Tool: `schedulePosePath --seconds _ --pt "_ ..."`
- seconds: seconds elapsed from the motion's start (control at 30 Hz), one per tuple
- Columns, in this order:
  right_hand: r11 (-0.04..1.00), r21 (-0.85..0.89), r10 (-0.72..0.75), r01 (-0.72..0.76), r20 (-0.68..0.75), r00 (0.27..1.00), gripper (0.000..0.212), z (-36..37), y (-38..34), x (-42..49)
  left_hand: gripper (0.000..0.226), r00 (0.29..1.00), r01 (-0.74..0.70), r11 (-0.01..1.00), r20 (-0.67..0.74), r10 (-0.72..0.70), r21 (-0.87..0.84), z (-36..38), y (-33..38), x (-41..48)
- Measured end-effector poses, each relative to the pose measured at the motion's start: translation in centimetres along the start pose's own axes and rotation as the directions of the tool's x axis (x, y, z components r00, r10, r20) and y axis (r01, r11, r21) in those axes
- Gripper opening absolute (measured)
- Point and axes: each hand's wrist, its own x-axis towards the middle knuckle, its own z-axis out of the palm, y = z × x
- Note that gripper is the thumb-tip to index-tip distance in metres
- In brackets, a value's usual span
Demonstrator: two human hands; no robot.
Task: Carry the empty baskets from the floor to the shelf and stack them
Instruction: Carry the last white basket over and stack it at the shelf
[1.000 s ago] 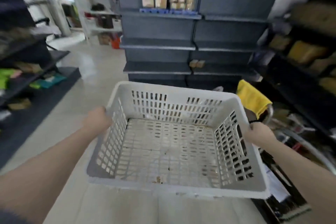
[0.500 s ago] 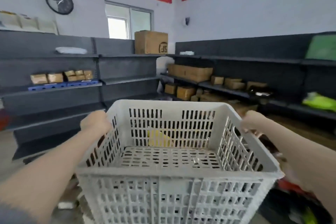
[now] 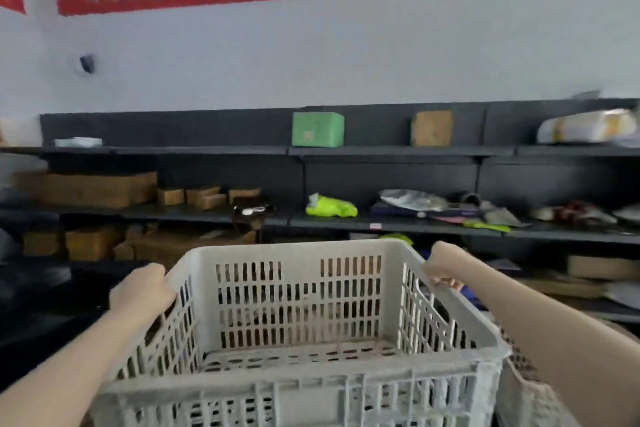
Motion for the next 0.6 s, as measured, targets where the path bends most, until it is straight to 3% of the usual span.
schedulePosePath --seconds 0.17,0.3,0.6 --pt "0.975 0.027 0.223 -0.222 -0.129 0.966 0.012 -2.1 10.4 4.5 0.025 0.977 -0.190 0.979 0.087 0.196 -0.071 6.6 15.1 6.2" --pt "0.938 0.052 0.346 -0.344 -0.222 0.911 0.017 -4.2 18.1 6.8 0.019 0.919 -0.349 0.925 0.140 0.369 -0.150 11.2 26.7 9.2" --pt "0.787 0.076 0.601 -0.612 -0.315 0.734 0.011 -8.5 37.5 9.9 0.020 0.753 -0.581 0.774 0.195 0.629 -0.252 18.3 53.5 5.8"
